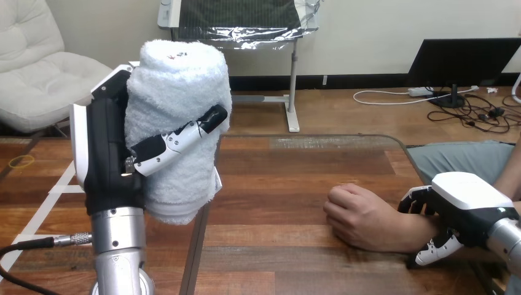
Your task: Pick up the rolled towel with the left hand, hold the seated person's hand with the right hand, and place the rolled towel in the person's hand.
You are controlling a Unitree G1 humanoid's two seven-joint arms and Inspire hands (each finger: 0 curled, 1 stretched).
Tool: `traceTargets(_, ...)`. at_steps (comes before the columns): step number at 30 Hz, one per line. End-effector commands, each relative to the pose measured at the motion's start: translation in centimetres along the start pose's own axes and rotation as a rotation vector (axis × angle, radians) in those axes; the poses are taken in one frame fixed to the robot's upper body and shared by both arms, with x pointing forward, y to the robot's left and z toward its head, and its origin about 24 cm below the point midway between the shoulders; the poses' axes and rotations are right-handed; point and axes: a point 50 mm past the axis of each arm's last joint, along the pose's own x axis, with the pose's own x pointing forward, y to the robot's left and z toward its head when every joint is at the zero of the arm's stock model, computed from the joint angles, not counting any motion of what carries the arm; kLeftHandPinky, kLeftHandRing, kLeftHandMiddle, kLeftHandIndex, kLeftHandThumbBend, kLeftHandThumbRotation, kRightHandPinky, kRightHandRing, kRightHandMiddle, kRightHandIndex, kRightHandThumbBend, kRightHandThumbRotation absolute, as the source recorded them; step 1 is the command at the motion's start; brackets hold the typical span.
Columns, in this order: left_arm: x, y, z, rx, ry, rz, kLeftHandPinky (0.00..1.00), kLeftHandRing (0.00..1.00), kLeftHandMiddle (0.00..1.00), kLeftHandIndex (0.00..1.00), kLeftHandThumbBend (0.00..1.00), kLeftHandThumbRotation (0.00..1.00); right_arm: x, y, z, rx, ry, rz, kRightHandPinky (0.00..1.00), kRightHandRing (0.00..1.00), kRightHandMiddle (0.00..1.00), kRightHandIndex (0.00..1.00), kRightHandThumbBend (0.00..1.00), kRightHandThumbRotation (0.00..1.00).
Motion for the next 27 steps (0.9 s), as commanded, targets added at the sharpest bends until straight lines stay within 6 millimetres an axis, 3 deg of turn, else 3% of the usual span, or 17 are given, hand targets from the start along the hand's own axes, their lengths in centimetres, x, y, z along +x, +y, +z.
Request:
traceTargets(1,1.0,-0.09,1.38,-0.005,-0.089,0.01,0.15,0.21,0.28,0.34,0.46,0.0,0.4,-0.16,-0.33,0.035,0.041,0.009,0.49,0.66,0.68,0.69,0.91,0.23)
traceTargets(27,0.98,-0.19,1.36,-0.015,-0.091,0.013,0.15,0.2,0.27,0.34,0.46,0.0,0.31,0.28,-0.5,0.099,0.067,0.03,0.42,0.52,0.59,0.6,0.86,0.13)
